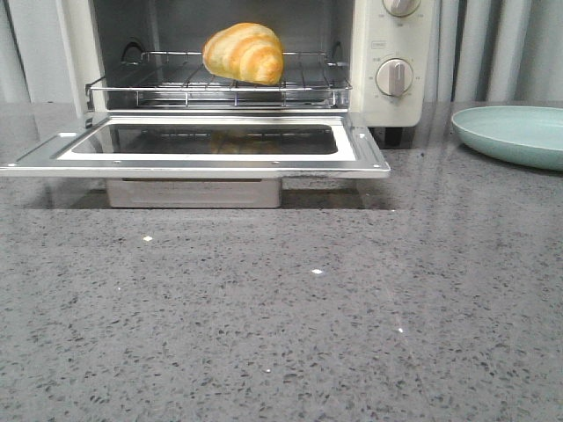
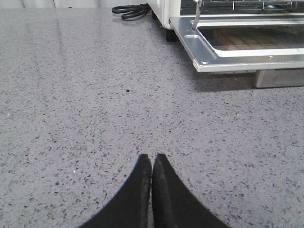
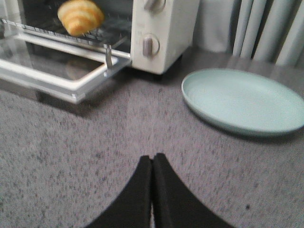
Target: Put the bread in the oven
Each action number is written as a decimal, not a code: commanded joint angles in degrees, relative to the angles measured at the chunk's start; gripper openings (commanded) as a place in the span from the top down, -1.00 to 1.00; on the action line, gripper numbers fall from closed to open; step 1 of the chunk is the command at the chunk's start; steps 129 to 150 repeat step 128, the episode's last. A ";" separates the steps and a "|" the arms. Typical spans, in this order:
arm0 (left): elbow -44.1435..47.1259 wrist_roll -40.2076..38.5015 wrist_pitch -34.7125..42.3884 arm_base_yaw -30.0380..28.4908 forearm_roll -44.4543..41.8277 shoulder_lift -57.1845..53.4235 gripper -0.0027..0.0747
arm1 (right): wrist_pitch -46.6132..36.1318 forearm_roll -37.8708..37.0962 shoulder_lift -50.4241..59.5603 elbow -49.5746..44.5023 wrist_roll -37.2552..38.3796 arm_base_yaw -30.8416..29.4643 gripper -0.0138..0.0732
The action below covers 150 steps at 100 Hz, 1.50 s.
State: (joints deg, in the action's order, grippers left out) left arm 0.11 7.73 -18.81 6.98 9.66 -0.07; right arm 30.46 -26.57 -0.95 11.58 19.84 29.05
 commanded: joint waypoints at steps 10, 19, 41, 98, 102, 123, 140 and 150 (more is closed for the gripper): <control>1.23 -0.36 3.92 -0.11 0.25 -1.62 0.99 | -23.00 19.37 -1.36 -10.26 -17.31 -17.87 0.84; 1.23 -0.36 3.92 -0.11 0.25 -1.62 0.99 | -28.93 19.33 -1.26 -13.76 -17.32 -24.99 0.84; 1.23 -0.36 3.92 -0.11 0.25 -1.62 0.99 | -22.87 19.33 -1.01 -13.65 -17.32 -33.19 0.84; 1.23 -0.36 3.92 -0.11 0.25 -1.62 0.99 | -13.00 19.33 2.48 -13.65 -17.32 -33.28 0.84; 1.23 -0.36 3.92 -0.11 0.25 -1.62 0.99 | -13.00 19.33 2.48 -13.65 -17.32 -33.28 0.84; 1.23 -0.36 3.92 -0.11 0.25 -1.62 0.99 | -13.00 19.33 2.48 -13.65 -17.32 -33.28 0.84; 1.23 -0.36 3.92 -0.11 0.25 -1.62 0.99 | -13.00 19.33 2.48 -13.65 -17.32 -33.28 0.84; 1.23 -0.36 3.92 -0.11 0.25 -1.62 0.99 | -13.00 19.33 2.48 -13.65 -17.32 -33.28 0.84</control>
